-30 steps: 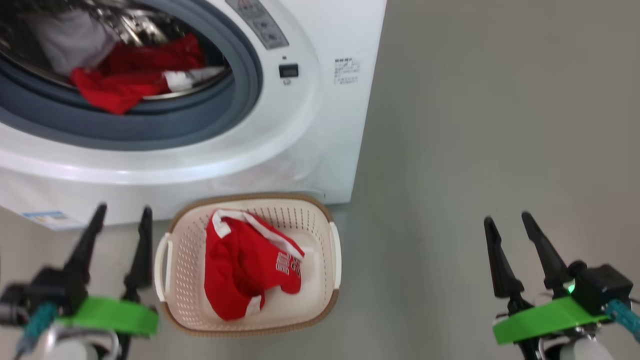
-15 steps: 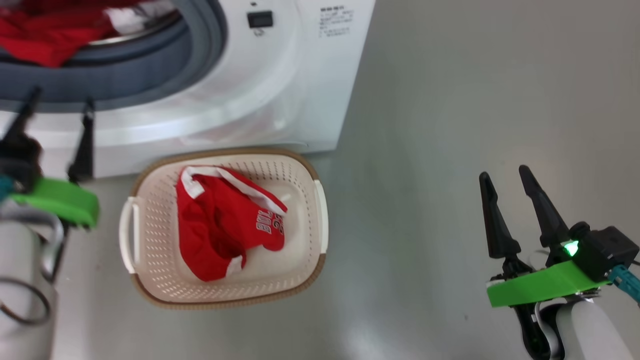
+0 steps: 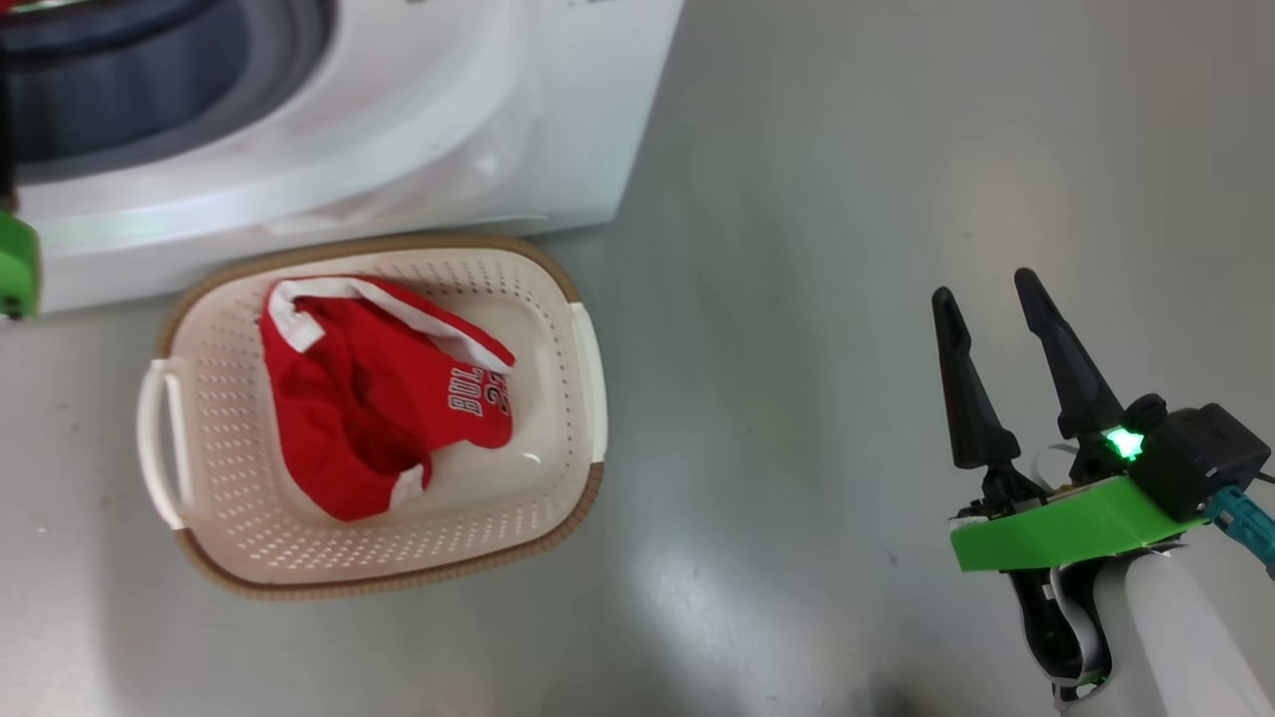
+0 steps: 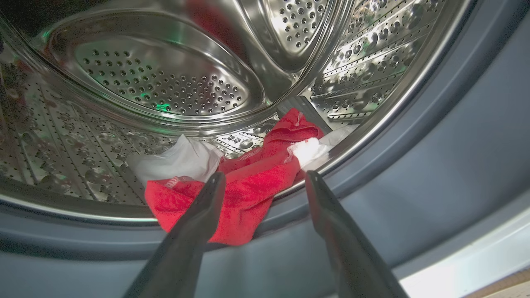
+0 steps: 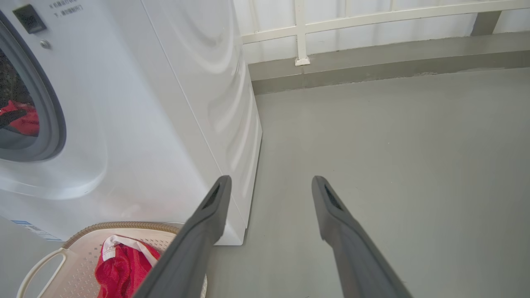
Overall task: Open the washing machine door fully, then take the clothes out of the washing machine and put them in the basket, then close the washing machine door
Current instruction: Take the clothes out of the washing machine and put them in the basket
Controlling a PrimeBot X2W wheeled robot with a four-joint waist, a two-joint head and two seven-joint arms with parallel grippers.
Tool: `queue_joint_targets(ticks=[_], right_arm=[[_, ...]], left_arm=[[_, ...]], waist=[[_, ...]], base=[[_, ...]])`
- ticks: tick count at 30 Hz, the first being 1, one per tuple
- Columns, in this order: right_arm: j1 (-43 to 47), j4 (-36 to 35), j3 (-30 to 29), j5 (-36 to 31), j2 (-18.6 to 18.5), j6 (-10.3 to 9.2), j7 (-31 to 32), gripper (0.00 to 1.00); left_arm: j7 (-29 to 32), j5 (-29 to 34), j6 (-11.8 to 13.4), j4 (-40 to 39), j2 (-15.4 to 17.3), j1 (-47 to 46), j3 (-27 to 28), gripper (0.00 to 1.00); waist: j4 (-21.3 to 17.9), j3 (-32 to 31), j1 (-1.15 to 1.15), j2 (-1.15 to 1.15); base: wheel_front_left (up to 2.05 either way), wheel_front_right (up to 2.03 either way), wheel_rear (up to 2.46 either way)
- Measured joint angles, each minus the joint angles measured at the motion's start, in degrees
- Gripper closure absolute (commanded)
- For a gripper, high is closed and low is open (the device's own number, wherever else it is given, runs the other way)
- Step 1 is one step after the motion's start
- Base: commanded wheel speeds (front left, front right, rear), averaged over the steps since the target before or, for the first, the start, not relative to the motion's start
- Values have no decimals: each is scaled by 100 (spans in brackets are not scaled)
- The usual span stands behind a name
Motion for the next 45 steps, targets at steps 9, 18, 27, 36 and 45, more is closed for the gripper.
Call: queue_joint_targets(ticks=[9, 18, 27, 36, 45], right_arm=[[-166, -54, 210, 154, -1, 0, 0, 0], [-235, -116, 430, 216, -5, 0, 0, 0], [-236, -155, 517, 305, -5, 0, 0, 0], [-236, -169, 514, 310, -5, 0, 0, 0], [-236, -165, 471, 309, -5, 0, 0, 0]], left_arm=[[0, 168, 93, 457, 305, -637, -300, 0], [0, 255, 280, 1004, 691, -1190, -528, 0], [-1, 327, 499, 1549, 812, -1499, -644, 0], [-2, 111, 467, 1796, 758, -1524, -664, 100], [0, -274, 458, 1568, 528, -1404, -559, 100]], waist=[[-236, 376, 0, 0], [-498, 615, 0, 0], [-625, 678, 0, 0], [-584, 593, 0, 0], [-516, 488, 0, 0]], base=[[0, 0, 0], [0, 0, 0], [0, 0, 0], [0, 0, 0], [0, 0, 0]])
